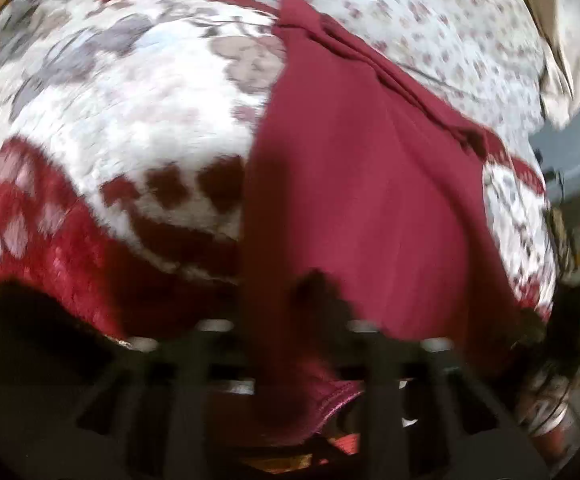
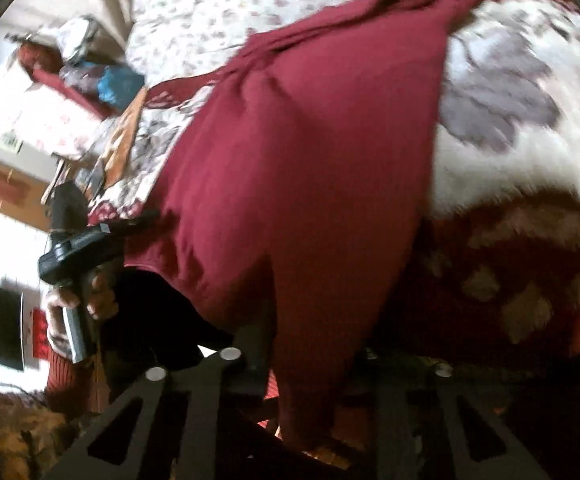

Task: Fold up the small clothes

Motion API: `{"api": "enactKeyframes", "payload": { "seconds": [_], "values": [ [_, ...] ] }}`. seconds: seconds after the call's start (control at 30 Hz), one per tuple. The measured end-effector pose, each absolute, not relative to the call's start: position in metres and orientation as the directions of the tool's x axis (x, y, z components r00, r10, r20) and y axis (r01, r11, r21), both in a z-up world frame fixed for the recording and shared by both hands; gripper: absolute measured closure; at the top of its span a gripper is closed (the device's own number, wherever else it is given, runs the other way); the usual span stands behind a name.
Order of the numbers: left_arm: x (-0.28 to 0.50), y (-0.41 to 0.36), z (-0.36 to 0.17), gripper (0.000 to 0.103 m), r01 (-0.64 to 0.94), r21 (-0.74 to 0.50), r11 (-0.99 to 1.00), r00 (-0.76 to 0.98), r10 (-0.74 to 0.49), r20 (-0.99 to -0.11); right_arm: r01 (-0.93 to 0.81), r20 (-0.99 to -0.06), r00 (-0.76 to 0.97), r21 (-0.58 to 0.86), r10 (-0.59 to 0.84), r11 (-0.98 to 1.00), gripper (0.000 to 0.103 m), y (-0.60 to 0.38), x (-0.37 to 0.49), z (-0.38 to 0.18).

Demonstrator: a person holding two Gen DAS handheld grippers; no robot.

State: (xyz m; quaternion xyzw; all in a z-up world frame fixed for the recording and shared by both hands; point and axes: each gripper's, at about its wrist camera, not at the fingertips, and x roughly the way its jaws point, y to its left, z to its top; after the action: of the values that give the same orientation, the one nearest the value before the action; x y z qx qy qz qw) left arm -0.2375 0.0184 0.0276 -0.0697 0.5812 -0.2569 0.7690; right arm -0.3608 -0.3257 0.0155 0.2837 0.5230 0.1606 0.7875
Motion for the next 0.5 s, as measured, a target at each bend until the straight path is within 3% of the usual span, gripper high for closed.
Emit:
{"api": "enactKeyframes", "payload": {
  "seconds": [0.1, 0.5],
  "values": [
    [-0.236, 0.017, 0.039, 0.093, 0.346, -0.382, 0.857, 0.232, -0.472, -0.851, 0.02, -0.705, 0.456, 0.619, 0.544, 0.785, 0.084, -0.338, -0.351, 0.036],
    [-0.214, 0.005, 0.066, 0.093, 0.336, -0.251, 0.908, 0.39, -0.377, -0.84, 0.068, -0.645, 0.596, 0.634, 0.478, 0.77, 0.084, -0.373, -0.328, 0.059]
  ]
}}
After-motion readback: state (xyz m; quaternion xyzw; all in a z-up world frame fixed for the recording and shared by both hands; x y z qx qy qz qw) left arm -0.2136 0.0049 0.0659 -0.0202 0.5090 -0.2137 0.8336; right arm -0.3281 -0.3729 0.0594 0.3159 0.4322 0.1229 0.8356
